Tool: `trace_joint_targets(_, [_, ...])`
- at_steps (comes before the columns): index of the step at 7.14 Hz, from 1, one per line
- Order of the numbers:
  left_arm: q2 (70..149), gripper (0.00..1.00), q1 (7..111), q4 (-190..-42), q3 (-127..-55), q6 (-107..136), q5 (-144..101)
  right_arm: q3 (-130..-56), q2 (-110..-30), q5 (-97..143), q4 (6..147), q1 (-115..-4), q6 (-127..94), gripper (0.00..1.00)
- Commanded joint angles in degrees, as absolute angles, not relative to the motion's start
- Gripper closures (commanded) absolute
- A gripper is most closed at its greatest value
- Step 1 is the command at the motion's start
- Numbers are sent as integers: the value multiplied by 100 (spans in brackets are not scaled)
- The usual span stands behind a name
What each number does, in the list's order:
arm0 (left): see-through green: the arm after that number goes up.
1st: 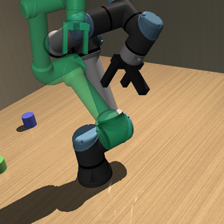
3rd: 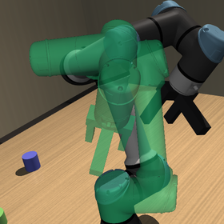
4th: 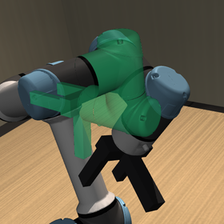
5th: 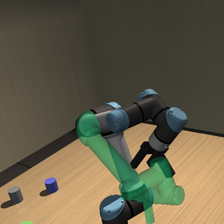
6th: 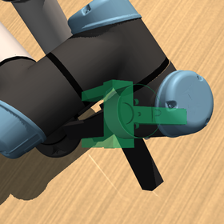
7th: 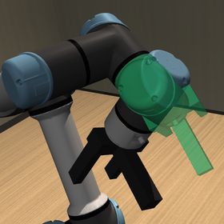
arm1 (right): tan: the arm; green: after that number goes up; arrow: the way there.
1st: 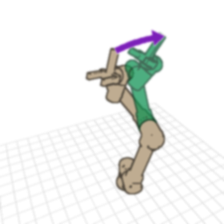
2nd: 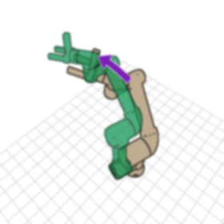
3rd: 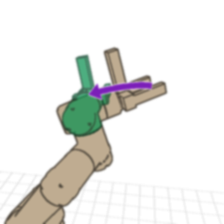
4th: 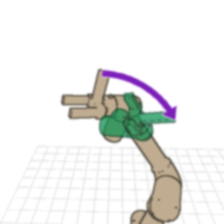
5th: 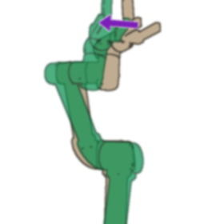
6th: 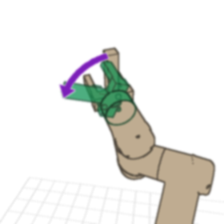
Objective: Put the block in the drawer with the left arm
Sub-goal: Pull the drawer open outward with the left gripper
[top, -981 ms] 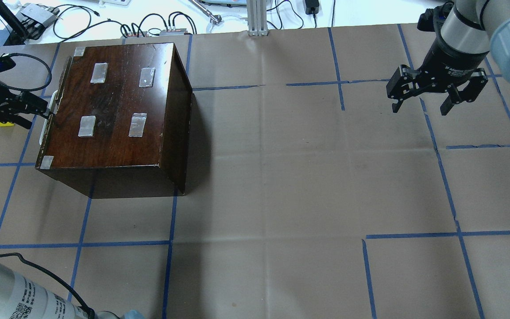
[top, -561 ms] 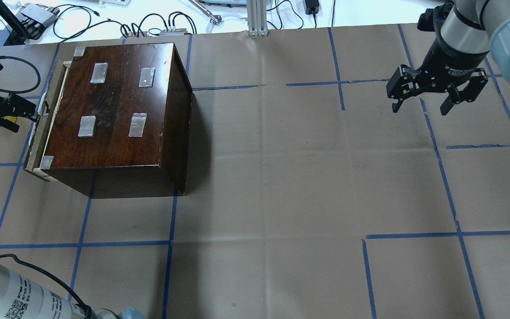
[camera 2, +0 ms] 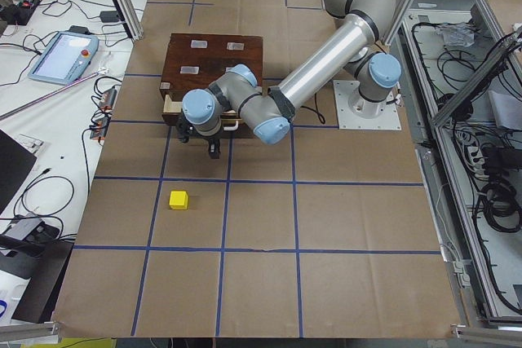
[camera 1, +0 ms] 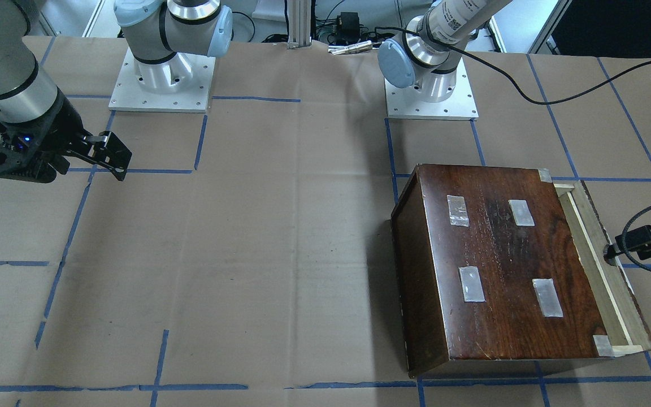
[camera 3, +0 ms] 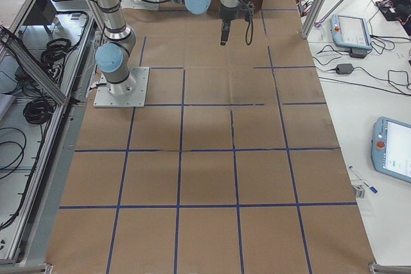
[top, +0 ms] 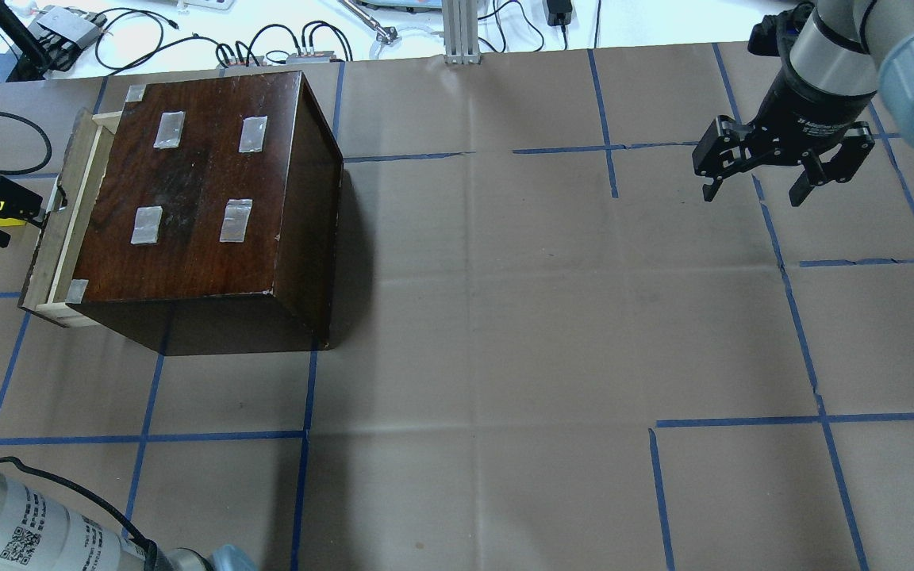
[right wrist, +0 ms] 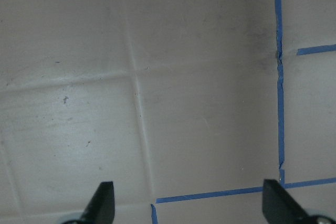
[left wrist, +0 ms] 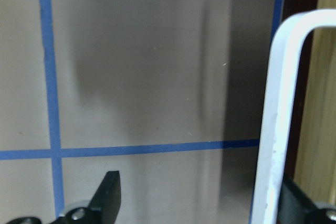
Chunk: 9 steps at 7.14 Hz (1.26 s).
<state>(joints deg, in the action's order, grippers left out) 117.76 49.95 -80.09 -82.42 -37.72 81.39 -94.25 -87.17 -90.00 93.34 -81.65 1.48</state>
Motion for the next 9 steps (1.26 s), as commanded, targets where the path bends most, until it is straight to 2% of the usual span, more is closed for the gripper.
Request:
trace_joint_targets(1, [11821,2,4922,-8007,-8130,-3849,8270,-9431,-8719,-9000,9334,-8165,141,0])
trace_joint_targets(9, [12014,2,4676,-8016,-7805,-4307,8621,-9431,-8719,-9000,9334,-8165,141,0])
